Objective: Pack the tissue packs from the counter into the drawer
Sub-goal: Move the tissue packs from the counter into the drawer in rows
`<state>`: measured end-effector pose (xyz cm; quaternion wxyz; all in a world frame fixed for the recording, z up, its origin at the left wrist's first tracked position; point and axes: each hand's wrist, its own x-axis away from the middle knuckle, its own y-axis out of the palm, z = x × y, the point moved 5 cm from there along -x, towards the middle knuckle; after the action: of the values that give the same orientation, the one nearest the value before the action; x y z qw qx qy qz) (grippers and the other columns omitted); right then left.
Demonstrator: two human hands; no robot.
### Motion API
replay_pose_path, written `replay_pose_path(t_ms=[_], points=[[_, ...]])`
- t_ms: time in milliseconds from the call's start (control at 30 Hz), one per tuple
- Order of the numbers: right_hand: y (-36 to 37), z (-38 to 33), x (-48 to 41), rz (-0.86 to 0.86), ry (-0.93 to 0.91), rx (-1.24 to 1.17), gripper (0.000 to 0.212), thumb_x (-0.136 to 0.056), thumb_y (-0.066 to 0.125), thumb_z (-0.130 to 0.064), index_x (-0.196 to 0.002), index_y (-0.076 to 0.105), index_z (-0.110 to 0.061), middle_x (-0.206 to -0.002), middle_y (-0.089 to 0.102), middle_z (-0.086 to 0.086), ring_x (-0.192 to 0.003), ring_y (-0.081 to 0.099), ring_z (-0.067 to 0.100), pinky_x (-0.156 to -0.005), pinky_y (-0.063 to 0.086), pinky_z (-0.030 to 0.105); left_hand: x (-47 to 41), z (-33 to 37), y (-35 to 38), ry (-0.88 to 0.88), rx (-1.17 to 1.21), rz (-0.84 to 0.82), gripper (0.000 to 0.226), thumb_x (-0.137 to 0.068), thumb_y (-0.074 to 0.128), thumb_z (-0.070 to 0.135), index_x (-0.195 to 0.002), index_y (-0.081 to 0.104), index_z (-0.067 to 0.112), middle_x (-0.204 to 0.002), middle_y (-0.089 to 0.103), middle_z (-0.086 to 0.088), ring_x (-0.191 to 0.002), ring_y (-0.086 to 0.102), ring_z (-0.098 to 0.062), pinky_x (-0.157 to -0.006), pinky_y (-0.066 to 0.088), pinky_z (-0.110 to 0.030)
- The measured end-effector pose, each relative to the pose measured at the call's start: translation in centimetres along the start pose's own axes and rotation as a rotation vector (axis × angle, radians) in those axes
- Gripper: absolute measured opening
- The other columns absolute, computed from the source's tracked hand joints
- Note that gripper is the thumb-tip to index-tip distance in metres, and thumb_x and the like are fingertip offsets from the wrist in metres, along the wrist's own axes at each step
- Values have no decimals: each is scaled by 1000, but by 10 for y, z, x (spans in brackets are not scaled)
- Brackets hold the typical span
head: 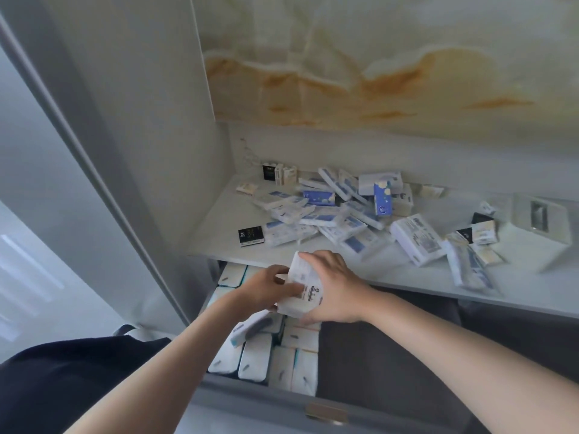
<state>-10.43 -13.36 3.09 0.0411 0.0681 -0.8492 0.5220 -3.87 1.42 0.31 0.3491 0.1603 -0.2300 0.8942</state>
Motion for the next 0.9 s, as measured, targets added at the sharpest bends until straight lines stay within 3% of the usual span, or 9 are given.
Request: replay_pose_path(t_ms=[67, 167, 300, 367, 433, 533, 700, 833, 900], points=[[-3, 11, 4, -31, 74, -122, 118, -64, 79, -63, -154, 10, -35, -151, 20, -10, -141, 17, 11, -114, 29, 38, -5, 0, 4, 36, -55, -9, 45, -86, 73, 32, -126, 54, 28, -103, 68, 4, -90, 67, -14, -70, 55, -26], [-8, 35, 6, -30, 193, -260, 88, -83, 71, -49, -154, 23, -30, -154, 35, -6, -138, 35, 12, -113, 34, 36, -13, -1, 14, 112, -129, -26, 53, -85, 74, 26, -132, 51, 28, -110, 63, 6, -97, 66, -14, -81, 57, -29], [-5, 67, 17, -109, 336, -248, 79, -78, 70, -38, -149, 38, -28, -144, 50, -8, -128, 51, 13, -106, 43, 33, -19, -4, 37, 199, -217, -69, 58, -77, 81, 21, -126, 52, 34, -110, 61, 10, -93, 66, -13, -84, 58, -33], [4, 77, 23, -185, 359, -257, 53, -74, 72, -35, -126, 60, -30, -122, 65, -10, -110, 63, 12, -94, 52, 32, -21, -8, 50, 204, -316, -128, 60, -75, 81, 25, -126, 50, 37, -111, 58, 14, -93, 65, -12, -82, 57, -28], [14, 78, 30, -281, 361, -212, 26, -75, 76, -33, -97, 67, -23, -97, 70, -6, -88, 67, 12, -76, 54, 27, -21, -16, 63, 157, -365, -202, 64, -76, 82, 27, -129, 47, 35, -114, 57, 12, -97, 63, -10, -83, 56, -25], [29, 78, 38, -402, 341, -79, 25, -75, 77, -34, -81, 60, -16, -80, 61, -3, -69, 58, 15, -60, 44, 27, -17, -34, 78, 52, -577, -286, 69, -75, 81, 37, -133, 44, 31, -119, 58, 11, -100, 61, -9, -91, 52, -28], [54, 82, 47, -596, 316, 131, 30, -72, 79, -37, -76, 61, -14, -74, 56, 1, -64, 50, 19, -55, 37, 27, 4, -68, 97, -207, -723, -624, 34, -90, 63, 36, -108, 71, 8, -98, 75, 2, -83, 72, -16, -84, 59, -31], [53, 84, 41, -492, 315, 139, 29, -75, 74, -36, -74, 55, -15, -74, 56, 0, -63, 51, 19, -53, 36, 28, 11, -70, 100, -210, -739, -663, 31, -89, 59, 36, -102, 76, 13, -92, 74, 0, -80, 69, -12, -82, 58, -27], [52, 88, 37, -423, 318, 123, 28, -77, 70, -35, -89, 58, -12, -90, 63, 3, -78, 60, 23, -60, 41, 31, 13, -73, 96, -224, -697, -684, 31, -87, 61, 36, -103, 76, 14, -100, 75, -2, -84, 70, -11, -84, 58, -27]])
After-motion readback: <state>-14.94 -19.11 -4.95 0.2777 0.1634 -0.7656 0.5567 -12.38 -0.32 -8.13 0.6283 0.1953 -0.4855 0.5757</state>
